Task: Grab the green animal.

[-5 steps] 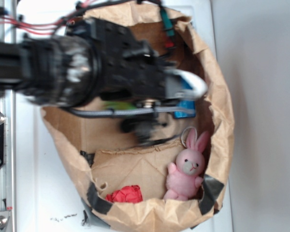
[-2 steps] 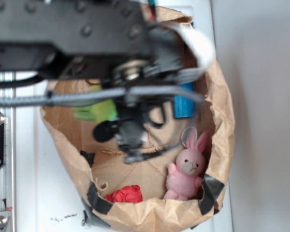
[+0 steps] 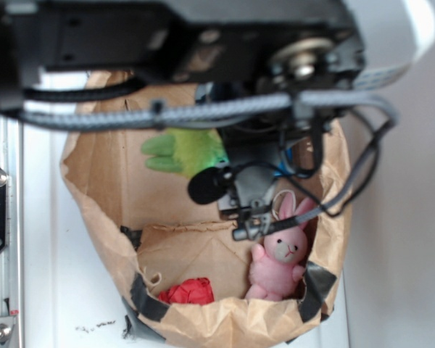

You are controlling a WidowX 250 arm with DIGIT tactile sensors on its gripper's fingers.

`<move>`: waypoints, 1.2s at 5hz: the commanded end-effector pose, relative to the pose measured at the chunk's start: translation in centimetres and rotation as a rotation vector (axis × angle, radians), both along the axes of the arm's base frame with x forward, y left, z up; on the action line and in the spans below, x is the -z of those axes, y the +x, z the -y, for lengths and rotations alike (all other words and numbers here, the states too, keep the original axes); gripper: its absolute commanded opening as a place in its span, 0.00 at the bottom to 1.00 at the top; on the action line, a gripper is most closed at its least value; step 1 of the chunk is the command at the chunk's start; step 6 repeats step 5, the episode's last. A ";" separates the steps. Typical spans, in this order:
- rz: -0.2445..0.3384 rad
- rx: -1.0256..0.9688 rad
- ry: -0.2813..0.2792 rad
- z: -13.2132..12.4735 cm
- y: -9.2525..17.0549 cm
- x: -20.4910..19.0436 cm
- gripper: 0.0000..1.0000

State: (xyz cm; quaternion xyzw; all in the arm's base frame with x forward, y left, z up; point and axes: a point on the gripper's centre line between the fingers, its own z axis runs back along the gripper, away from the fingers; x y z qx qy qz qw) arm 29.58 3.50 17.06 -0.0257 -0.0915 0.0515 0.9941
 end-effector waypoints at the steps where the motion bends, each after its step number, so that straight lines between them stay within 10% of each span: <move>1: 0.179 -0.012 0.093 0.9 0.2 -2.2 0.00; 2: 0.254 -0.084 0.223 1.6 -0.4 -1.5 0.00; 4: 0.182 -0.033 0.160 1.2 -0.1 -1.6 0.00; 5: 0.175 -0.001 0.185 1.5 -0.1 -1.1 0.74; 6: 0.175 -0.001 0.185 1.5 -0.1 -1.1 0.74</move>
